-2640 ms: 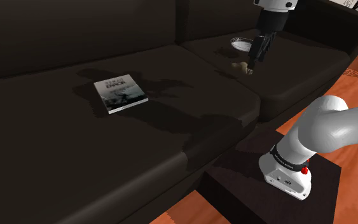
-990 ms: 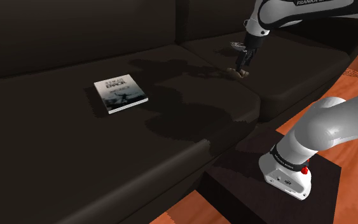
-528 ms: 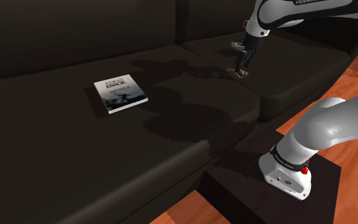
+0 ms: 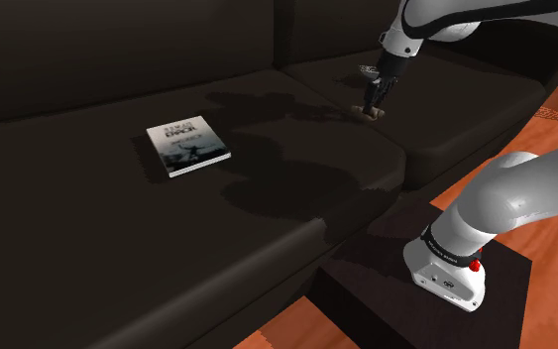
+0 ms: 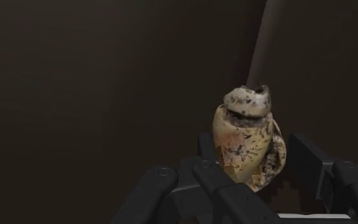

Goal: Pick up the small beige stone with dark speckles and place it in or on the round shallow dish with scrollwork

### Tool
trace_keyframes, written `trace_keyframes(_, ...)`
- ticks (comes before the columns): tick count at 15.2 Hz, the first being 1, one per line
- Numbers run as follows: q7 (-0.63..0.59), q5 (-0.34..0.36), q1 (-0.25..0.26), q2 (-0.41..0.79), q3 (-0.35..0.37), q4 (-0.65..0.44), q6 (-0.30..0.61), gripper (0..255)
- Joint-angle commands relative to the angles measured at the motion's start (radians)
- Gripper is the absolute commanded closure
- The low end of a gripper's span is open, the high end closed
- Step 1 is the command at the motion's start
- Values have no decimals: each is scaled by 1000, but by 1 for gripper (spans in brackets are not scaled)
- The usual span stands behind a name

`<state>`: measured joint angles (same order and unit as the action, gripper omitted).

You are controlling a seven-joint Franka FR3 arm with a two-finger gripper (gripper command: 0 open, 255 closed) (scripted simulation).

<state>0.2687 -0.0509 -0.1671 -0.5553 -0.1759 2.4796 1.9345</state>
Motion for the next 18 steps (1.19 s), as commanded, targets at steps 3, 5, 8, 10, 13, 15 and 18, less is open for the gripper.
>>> trace_keyframes(3, 4, 147, -36, -2, 37, 2, -5, 255)
trace_keyframes(5, 8, 142, -42, -6, 45, -21, -33, 255)
trace_keyframes(8, 9, 141, -41, -11, 47, -58, -75, 255)
trace_keyframes(10, 9, 139, -40, -13, 49, -83, -102, 255)
trace_keyframes(13, 10, 137, -40, -15, 51, -122, -143, 255)
trace_keyframes(15, 11, 136, -39, -15, 52, -149, -170, 255)
trace_keyframes(18, 12, 134, -38, -13, 54, -191, -210, 255)
